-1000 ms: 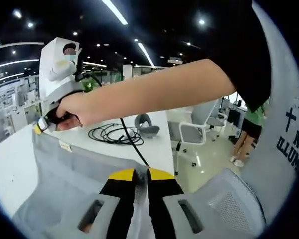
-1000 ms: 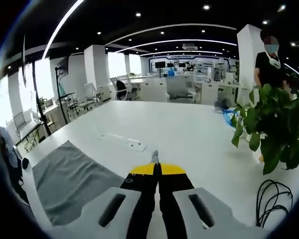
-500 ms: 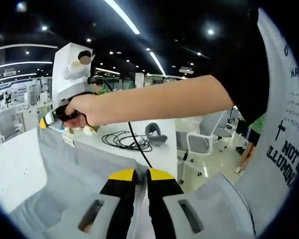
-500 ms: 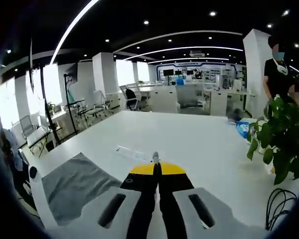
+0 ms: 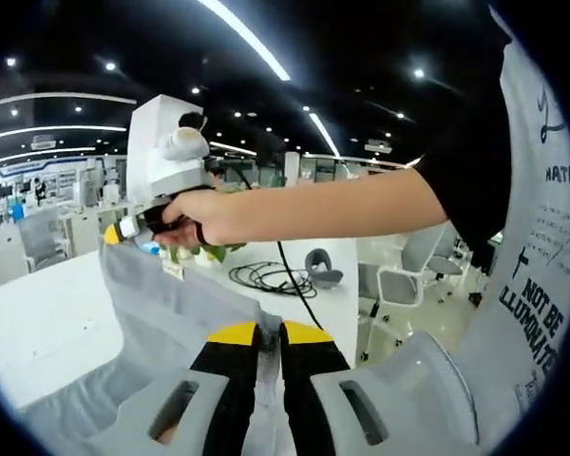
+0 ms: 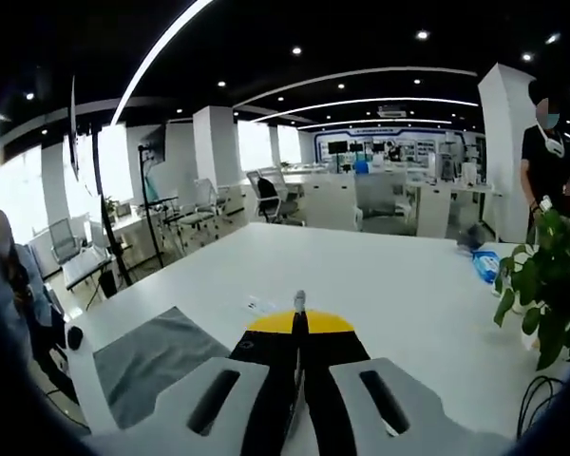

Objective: Fold the towel on the table until its edges align and the towel forms a compact rectangular stack.

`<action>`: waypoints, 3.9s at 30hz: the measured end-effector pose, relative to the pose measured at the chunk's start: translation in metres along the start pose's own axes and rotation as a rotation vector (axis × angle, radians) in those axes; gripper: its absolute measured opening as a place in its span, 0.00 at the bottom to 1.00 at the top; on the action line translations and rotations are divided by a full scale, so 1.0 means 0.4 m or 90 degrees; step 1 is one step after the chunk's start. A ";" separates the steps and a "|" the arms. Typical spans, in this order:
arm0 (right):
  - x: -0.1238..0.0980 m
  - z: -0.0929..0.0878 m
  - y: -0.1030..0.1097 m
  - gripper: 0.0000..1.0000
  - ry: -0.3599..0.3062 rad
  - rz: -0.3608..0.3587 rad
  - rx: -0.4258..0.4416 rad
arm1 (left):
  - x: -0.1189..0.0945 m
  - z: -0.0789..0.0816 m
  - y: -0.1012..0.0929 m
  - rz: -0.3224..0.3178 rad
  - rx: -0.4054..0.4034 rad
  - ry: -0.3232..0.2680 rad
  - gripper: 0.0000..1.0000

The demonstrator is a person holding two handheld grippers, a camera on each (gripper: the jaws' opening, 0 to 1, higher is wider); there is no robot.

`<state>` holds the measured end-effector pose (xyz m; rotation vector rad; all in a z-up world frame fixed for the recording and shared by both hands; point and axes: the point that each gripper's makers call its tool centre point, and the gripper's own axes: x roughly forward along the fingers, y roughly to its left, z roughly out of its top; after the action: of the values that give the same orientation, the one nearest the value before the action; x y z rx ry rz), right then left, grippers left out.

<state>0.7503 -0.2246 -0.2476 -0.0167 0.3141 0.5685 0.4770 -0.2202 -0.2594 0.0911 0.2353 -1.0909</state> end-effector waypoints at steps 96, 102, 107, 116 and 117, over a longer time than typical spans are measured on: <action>0.285 0.064 0.546 0.00 0.005 0.162 -0.027 | -0.611 -0.107 0.304 0.391 -0.167 -0.136 0.09; 0.298 0.052 0.558 0.00 0.011 0.165 -0.027 | -0.628 -0.135 0.318 0.406 -0.183 -0.136 0.09; 0.322 0.026 0.563 0.00 0.025 0.165 -0.027 | -0.637 -0.160 0.319 0.415 -0.196 -0.133 0.09; 0.381 -0.036 0.603 0.00 0.053 0.173 -0.025 | -0.666 -0.235 0.329 0.441 -0.236 -0.121 0.09; 0.386 -0.043 0.607 0.00 0.055 0.173 -0.027 | -0.670 -0.243 0.331 0.444 -0.242 -0.120 0.09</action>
<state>0.7392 0.0599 -0.2926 -0.0404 0.3912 0.8461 0.4625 0.0914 -0.2970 -0.2561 0.2133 -0.3456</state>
